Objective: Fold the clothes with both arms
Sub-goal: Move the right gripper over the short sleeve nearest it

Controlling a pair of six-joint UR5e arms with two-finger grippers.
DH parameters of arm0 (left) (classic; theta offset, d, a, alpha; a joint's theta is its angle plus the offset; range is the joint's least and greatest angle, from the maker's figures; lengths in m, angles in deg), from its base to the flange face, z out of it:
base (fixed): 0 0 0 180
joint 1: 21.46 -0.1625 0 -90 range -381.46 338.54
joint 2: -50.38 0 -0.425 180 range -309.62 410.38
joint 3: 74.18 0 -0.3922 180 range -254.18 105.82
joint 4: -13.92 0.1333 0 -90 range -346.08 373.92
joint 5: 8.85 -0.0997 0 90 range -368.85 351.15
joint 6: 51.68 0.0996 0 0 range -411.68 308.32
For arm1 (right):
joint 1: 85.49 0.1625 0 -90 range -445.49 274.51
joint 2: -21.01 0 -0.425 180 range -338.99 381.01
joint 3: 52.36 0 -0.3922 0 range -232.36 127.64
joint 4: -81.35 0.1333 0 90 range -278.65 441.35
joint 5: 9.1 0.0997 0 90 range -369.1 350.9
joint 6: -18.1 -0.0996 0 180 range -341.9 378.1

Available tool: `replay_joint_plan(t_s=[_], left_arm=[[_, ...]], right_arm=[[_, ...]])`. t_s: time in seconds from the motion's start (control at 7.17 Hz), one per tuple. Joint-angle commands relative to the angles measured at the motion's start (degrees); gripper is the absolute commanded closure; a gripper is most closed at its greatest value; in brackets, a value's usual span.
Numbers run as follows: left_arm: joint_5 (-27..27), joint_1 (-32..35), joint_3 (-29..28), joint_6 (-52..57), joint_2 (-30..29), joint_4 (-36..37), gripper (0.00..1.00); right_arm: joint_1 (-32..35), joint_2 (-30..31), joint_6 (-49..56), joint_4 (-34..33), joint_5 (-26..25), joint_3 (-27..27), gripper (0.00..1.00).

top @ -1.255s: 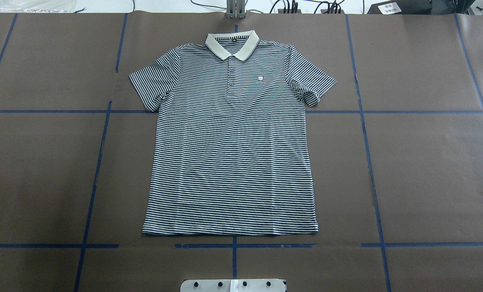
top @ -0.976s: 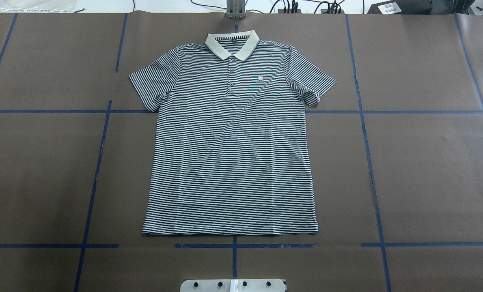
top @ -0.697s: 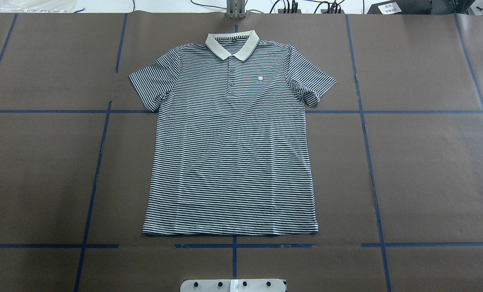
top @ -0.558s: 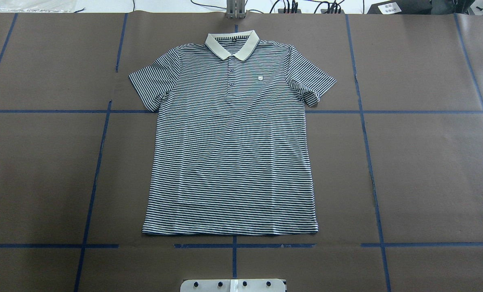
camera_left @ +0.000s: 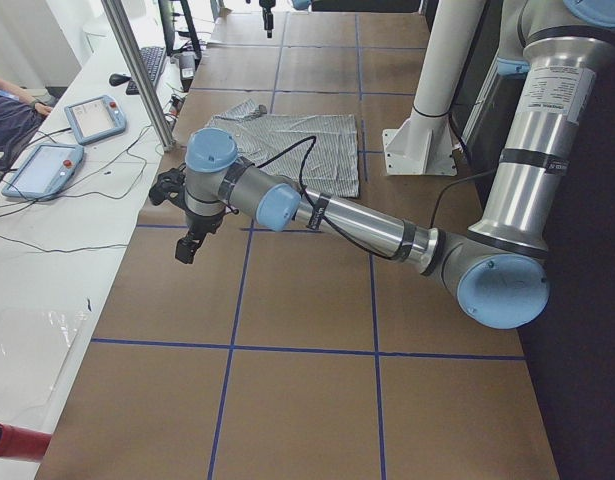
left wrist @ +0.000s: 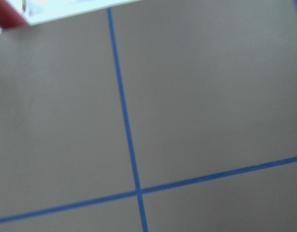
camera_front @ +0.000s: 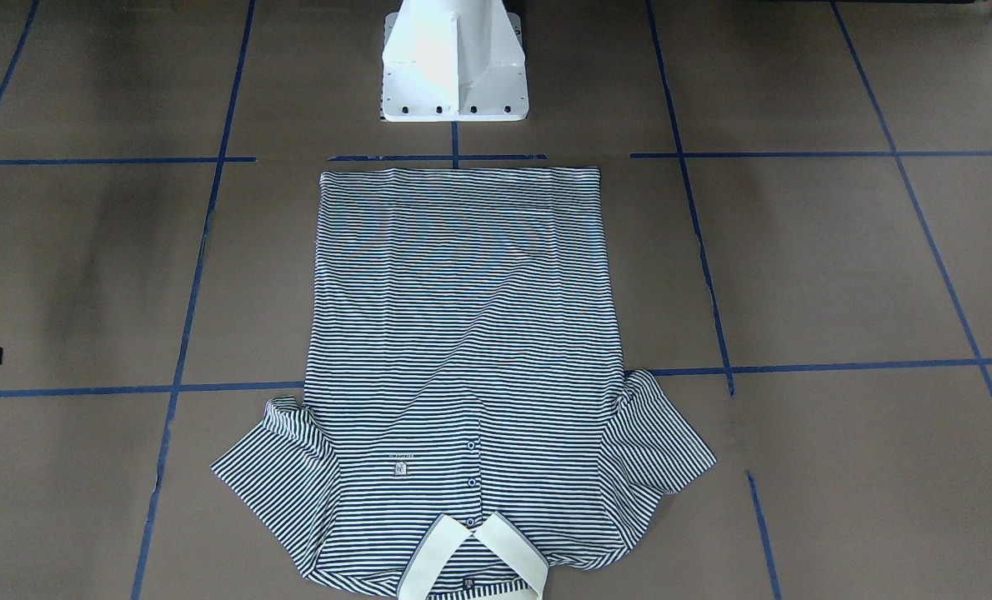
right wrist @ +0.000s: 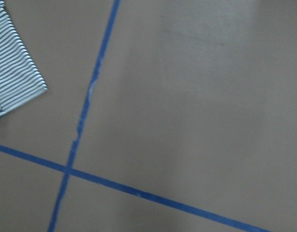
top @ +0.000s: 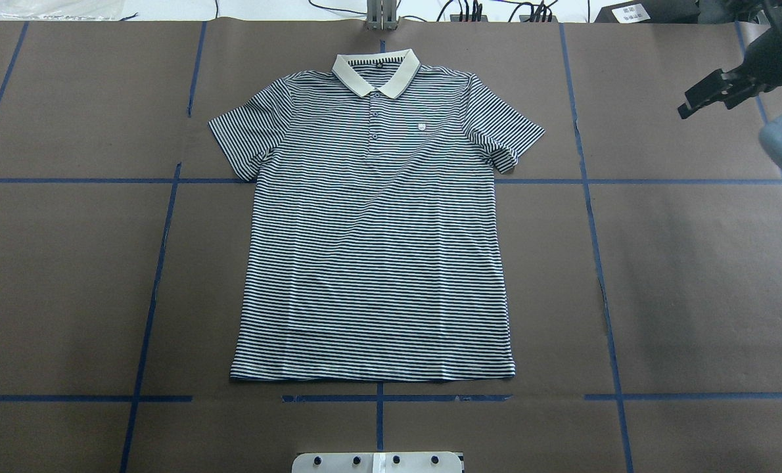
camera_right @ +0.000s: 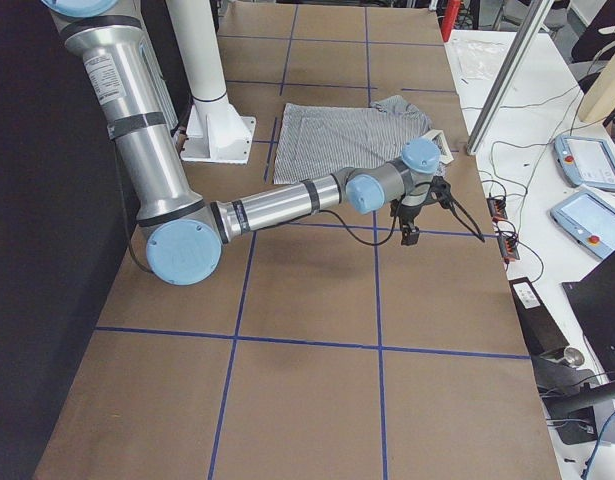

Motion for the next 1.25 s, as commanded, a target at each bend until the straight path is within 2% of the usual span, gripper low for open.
replay_joint_plan(t_s=[0.0, 0.14, 0.28, 0.56, 0.7, 1.12], left_arm=[[-0.01, -3.36, -1.54, -2.71, -1.94, -2.14, 0.00], [-0.01, -4.94, -2.51, -6.38, -2.99, -2.31, 0.00], [0.08, -6.60, -2.61, -11.46, -4.48, -2.31, 0.00], [-0.01, -6.97, -2.08, -16.25, -4.41, -4.15, 0.00], [-0.10, -6.97, -2.25, -16.26, -4.50, -4.25, 0.00], [0.08, -6.97, -1.82, -18.97, -4.59, -4.33, 0.00]], right_arm=[[-5.89, -6.82, -14.32, 14.85, -3.67, -10.50, 0.00], [-9.13, -10.27, -21.53, 17.94, -9.60, -12.82, 0.00], [-13.17, -12.65, -25.00, 18.15, -15.23, -14.67, 0.01], [-16.62, -17.13, -29.04, 19.81, -18.96, -20.11, 0.01], [-17.25, -17.68, -31.08, 24.00, -19.50, -23.79, 0.01], [-19.45, -17.68, -31.10, 24.22, -22.93, -25.59, 0.02]])
